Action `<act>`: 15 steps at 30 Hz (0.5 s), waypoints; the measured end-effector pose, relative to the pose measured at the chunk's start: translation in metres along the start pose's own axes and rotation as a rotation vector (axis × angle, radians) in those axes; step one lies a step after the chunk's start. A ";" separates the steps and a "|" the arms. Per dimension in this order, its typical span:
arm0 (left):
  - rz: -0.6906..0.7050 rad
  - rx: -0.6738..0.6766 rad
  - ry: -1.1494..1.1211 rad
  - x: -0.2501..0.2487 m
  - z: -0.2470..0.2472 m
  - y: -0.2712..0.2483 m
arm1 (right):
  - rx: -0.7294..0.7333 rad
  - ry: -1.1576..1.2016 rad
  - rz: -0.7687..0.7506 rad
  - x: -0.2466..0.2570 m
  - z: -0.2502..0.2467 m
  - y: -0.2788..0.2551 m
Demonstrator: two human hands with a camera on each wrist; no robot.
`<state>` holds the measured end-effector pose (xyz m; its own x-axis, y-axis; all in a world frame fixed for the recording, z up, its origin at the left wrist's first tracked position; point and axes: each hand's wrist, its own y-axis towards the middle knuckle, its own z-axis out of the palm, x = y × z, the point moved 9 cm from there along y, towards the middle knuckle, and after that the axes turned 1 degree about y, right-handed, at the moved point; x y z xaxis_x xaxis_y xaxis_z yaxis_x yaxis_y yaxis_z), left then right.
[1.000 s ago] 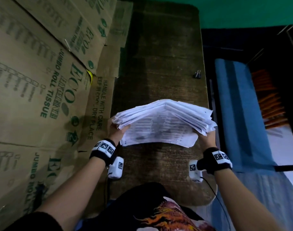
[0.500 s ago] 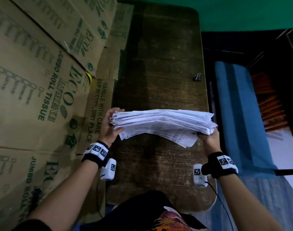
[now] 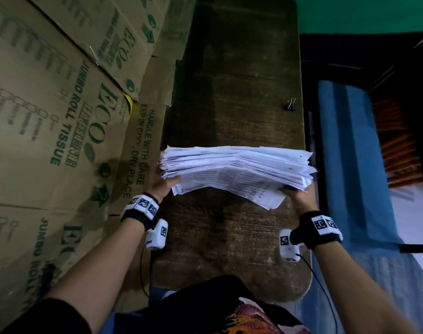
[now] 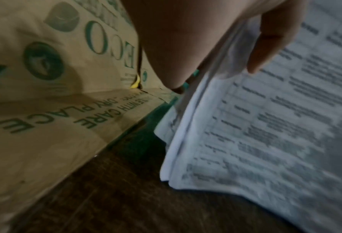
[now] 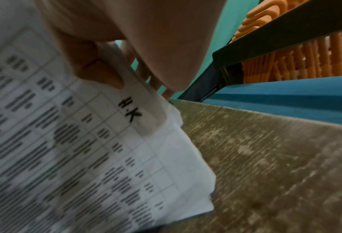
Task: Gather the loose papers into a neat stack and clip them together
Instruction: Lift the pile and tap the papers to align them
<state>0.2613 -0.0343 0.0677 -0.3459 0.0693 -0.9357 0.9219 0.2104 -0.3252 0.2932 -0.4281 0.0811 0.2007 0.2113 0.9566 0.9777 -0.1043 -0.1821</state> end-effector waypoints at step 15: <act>0.282 -0.119 0.074 -0.036 -0.009 -0.018 | -0.017 0.097 -0.150 0.021 -0.007 -0.001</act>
<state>0.2556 -0.0312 0.1080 -0.0949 0.2114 -0.9728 0.9580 0.2851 -0.0315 0.2957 -0.4300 0.1031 0.0449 0.1308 0.9904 0.9950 -0.0948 -0.0326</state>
